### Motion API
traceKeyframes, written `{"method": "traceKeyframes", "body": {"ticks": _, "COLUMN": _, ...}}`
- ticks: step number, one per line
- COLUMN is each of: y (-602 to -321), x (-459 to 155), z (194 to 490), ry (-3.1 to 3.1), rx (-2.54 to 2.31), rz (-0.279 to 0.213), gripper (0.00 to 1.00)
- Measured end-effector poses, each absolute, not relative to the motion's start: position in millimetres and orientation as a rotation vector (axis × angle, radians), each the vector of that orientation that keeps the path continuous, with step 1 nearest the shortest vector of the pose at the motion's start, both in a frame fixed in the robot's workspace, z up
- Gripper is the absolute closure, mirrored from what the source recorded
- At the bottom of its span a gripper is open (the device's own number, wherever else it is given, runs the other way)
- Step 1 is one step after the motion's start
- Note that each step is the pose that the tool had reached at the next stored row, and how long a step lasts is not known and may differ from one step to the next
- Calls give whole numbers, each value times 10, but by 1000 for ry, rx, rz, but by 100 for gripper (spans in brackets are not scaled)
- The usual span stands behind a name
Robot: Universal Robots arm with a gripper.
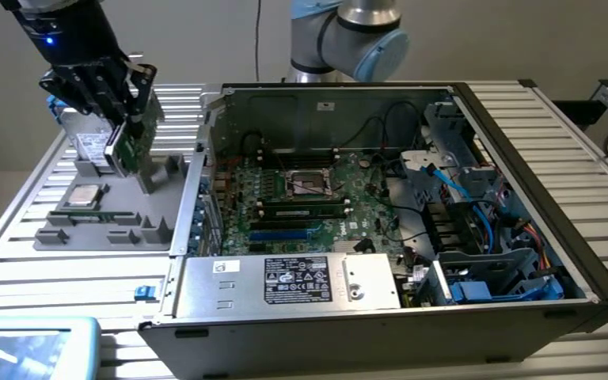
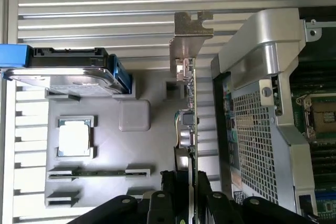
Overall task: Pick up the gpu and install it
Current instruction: 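Pick up the gpu and move the gpu toward the slot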
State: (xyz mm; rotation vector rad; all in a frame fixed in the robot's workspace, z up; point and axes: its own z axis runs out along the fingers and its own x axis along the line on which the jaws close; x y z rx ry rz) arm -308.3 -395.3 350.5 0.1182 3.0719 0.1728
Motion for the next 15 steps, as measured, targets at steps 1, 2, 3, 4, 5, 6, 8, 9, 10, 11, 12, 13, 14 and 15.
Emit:
{"method": "traceKeyframes", "body": {"ticks": 1, "y": -3960, "x": -3072, "z": 3549, "ry": 3073, "rx": 118, "rz": 173, "gripper": 72}}
{"method": "traceKeyframes", "body": {"ticks": 2, "y": -3966, "x": -3061, "z": 3595, "ry": 3075, "rx": 119, "rz": 173, "gripper": 72}}
{"method": "traceKeyframes", "body": {"ticks": 3, "y": -3973, "x": -3049, "z": 3640, "ry": 3076, "rx": 119, "rz": 173, "gripper": 72}}
{"method": "traceKeyframes", "body": {"ticks": 4, "y": -3979, "x": -3039, "z": 3685, "ry": 3078, "rx": 119, "rz": 173, "gripper": 72}}
{"method": "traceKeyframes", "body": {"ticks": 5, "y": -3985, "x": -3027, "z": 3730, "ry": 3079, "rx": 119, "rz": 173, "gripper": 72}}
{"method": "traceKeyframes", "body": {"ticks": 6, "y": -3991, "x": -3014, "z": 3775, "ry": 3081, "rx": 119, "rz": 173, "gripper": 72}}
{"method": "traceKeyframes", "body": {"ticks": 8, "y": -4004, "x": -2980, "z": 3868, "ry": 3084, "rx": 120, "rz": 173, "gripper": 72}}
{"method": "traceKeyframes", "body": {"ticks": 9, "y": -4011, "x": -2955, "z": 3912, "ry": 3086, "rx": 120, "rz": 173, "gripper": 72}}
{"method": "traceKeyframes", "body": {"ticks": 10, "y": -4020, "x": -2924, "z": 3959, "ry": 3087, "rx": 120, "rz": 173, "gripper": 72}}
{"method": "traceKeyframes", "body": {"ticks": 11, "y": -4030, "x": -2892, "z": 4004, "ry": 3088, "rx": 120, "rz": 173, "gripper": 72}}
{"method": "traceKeyframes", "body": {"ticks": 12, "y": -4042, "x": -2853, "z": 4049, "ry": 3090, "rx": 120, "rz": 173, "gripper": 72}}
{"method": "traceKeyframes", "body": {"ticks": 13, "y": -4055, "x": -2811, "z": 4094, "ry": 3091, "rx": 120, "rz": 173, "gripper": 72}}
{"method": "traceKeyframes", "body": {"ticks": 14, "y": -4068, "x": -2770, "z": 4138, "ry": 3091, "rx": 121, "rz": 173, "gripper": 72}}
{"method": "traceKeyframes", "body": {"ticks": 15, "y": -4079, "x": -2725, "z": 4183, "ry": 3092, "rx": 121, "rz": 173, "gripper": 72}}
